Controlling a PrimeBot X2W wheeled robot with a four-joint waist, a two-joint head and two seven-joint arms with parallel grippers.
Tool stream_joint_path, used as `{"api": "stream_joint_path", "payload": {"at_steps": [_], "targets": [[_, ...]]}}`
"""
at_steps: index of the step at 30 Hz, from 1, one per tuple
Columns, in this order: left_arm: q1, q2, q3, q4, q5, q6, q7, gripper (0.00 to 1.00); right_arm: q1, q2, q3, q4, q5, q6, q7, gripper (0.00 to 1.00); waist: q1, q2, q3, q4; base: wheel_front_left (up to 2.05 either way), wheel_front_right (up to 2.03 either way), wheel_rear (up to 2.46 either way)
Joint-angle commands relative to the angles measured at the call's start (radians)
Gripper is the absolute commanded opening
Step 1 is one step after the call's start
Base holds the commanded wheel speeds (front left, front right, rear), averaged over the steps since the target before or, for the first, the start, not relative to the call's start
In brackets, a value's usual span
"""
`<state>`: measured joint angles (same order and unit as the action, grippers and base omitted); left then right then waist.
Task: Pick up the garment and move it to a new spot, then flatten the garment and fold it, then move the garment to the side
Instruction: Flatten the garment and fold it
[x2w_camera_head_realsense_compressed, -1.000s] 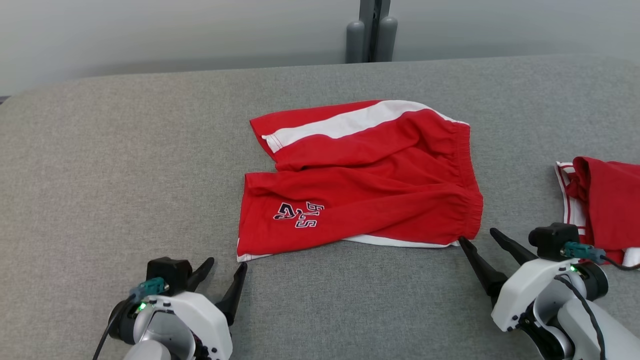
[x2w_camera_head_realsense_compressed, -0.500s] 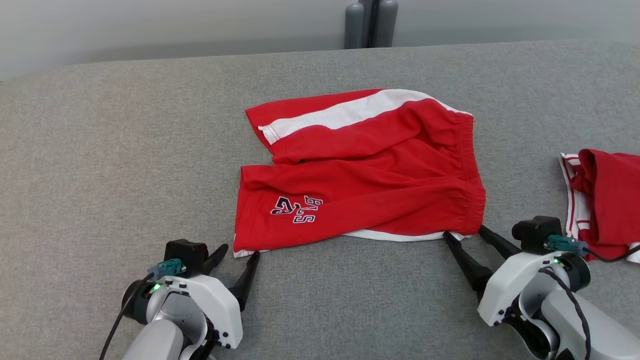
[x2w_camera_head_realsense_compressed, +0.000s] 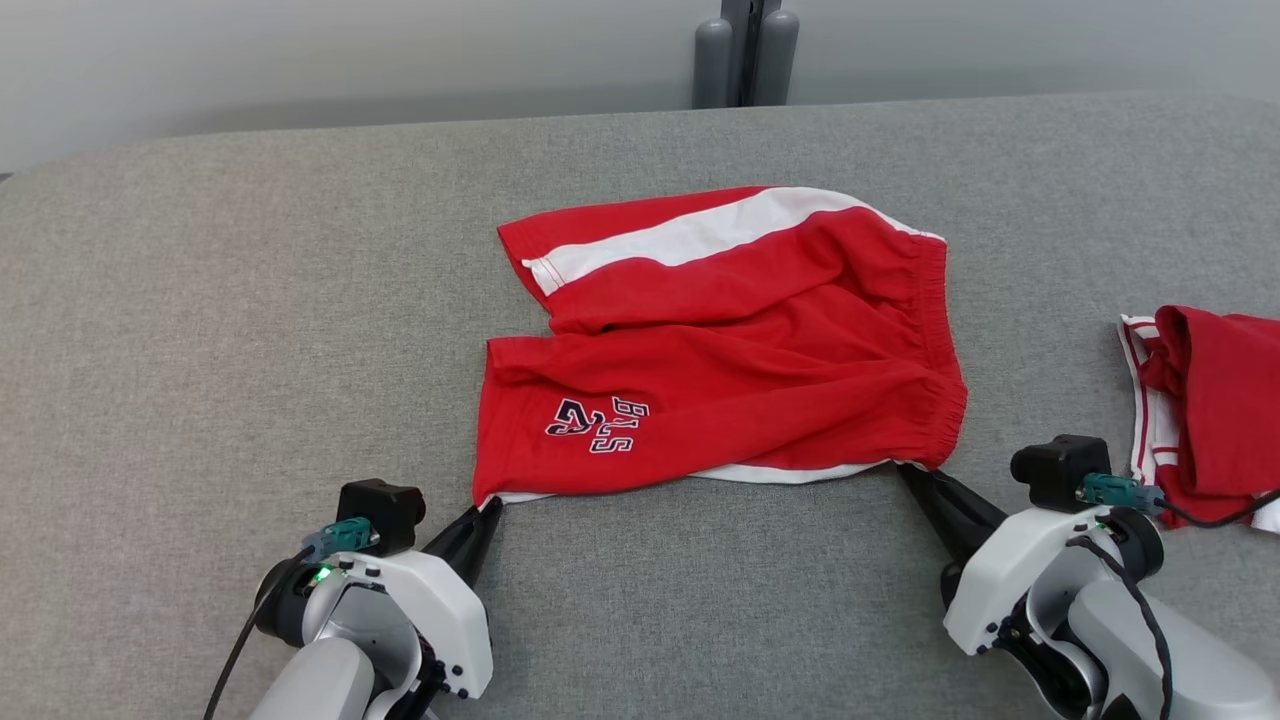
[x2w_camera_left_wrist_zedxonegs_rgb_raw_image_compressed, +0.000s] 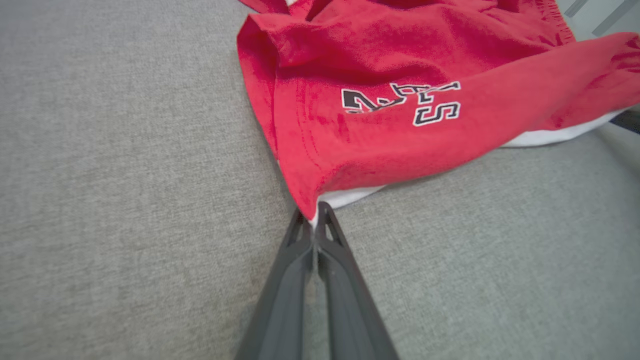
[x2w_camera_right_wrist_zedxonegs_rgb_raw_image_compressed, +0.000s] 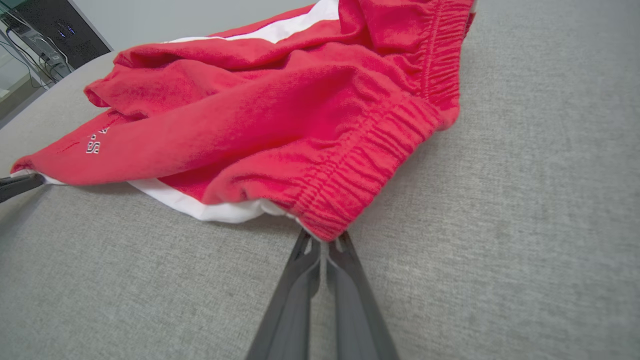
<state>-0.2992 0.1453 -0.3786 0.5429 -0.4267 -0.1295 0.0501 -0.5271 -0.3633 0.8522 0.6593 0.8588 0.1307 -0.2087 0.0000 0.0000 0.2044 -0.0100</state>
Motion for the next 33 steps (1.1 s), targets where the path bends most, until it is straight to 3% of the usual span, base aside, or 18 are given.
{"api": "stream_joint_path", "payload": {"at_steps": [1, 9, 18, 25, 33], "targets": [[-0.009, 0.008, -0.004, -0.002, -0.009, -0.001, -0.008, 0.00, -0.009, -0.015, 0.007, 0.005, 0.015, 0.000, -0.015, 0.00, 0.0000, 0.0000, -0.013, 0.000, 0.00, 0.00, 0.00], [0.067, 0.045, -0.009, -0.079, -0.052, -0.001, 0.014, 0.00, 0.034, -0.062, 0.014, -0.029, 0.060, 0.000, -0.043, 0.00, 0.0000, 0.0000, -0.094, -0.002, 0.00, 0.00, 0.00], [0.103, 0.123, -0.012, -0.318, -0.106, -0.001, 0.125, 0.00, 0.064, -0.132, -0.030, -0.174, 0.095, 0.000, -0.051, 0.00, 0.0000, 0.0000, -0.141, -0.001, 0.00, 0.00, 0.00], [-0.084, 0.224, -0.027, -0.422, -0.106, -0.001, 0.220, 0.00, -0.061, -0.144, -0.062, -0.266, 0.100, 0.000, -0.008, 0.00, 0.0000, 0.0000, -0.067, -0.019, 0.00, 0.00, 0.00], [-0.476, 0.271, -0.068, -0.303, -0.168, -0.001, 0.235, 0.00, -0.328, -0.122, -0.059, -0.267, 0.168, 0.000, 0.029, 0.00, 0.0000, 0.0000, 0.118, -0.038, 0.00, 0.00, 0.00]]}}
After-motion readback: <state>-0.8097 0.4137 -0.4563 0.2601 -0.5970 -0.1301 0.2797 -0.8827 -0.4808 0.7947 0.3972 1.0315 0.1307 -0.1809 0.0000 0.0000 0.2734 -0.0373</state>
